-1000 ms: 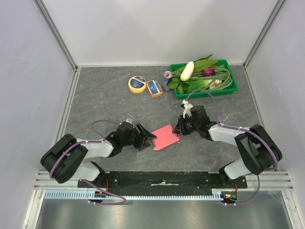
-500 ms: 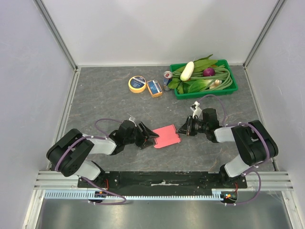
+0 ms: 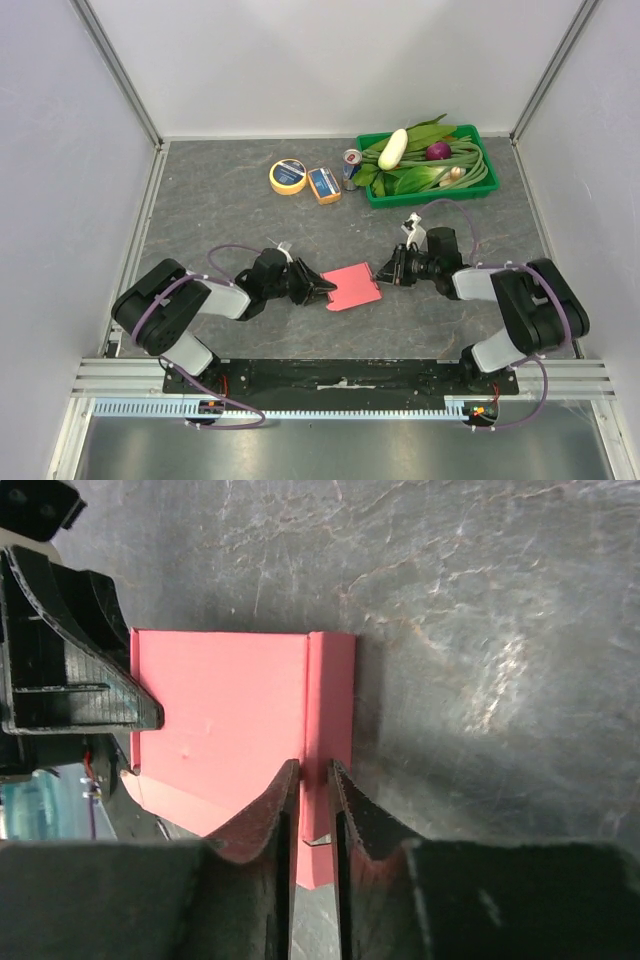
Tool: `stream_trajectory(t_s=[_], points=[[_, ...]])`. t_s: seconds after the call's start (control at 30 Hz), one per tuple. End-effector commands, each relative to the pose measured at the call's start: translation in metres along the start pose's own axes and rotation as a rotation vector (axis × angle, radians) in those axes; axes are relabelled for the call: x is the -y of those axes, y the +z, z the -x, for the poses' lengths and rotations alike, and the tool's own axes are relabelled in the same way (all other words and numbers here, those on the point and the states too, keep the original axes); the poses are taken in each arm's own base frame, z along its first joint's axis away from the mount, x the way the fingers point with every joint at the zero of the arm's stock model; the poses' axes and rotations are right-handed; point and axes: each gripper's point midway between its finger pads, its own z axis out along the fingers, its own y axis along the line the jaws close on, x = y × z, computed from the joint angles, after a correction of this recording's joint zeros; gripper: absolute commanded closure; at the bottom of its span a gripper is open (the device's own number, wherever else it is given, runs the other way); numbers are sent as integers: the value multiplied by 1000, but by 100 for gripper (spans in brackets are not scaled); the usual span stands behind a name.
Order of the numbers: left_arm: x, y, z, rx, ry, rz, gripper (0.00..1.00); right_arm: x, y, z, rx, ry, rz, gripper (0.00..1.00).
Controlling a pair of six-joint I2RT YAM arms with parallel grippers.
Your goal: Fold the paper box
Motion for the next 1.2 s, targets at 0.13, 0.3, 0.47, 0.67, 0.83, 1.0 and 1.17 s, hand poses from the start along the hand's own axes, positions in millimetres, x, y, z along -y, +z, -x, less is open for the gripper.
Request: stream_trajectory(t_s=[0.13, 0.3, 0.47, 0.67, 0.83, 1.0, 1.17], points=[[17, -22, 1, -68, -71, -48, 82, -40, -24, 35, 48, -406, -354, 22], [13, -48, 4, -148, -151, -42, 82, -103, -19, 25, 24, -807, -373, 8], [7, -77, -4, -287, -231, -44, 85, -143, -8, -23, 36, -1258, -456, 7], [-5, -106, -20, -346, -273, -65, 83, -166, 5, -50, 41, -1618, -569, 7], [-1, -116, -30, -386, -265, -91, 82, -173, 12, -50, 93, -1745, -654, 11], [1, -120, -34, -407, -255, -97, 79, -185, 16, -53, 189, -1830, -690, 21], [1, -120, -33, -391, -220, -102, 63, -180, 20, -60, 154, -1859, -695, 51]])
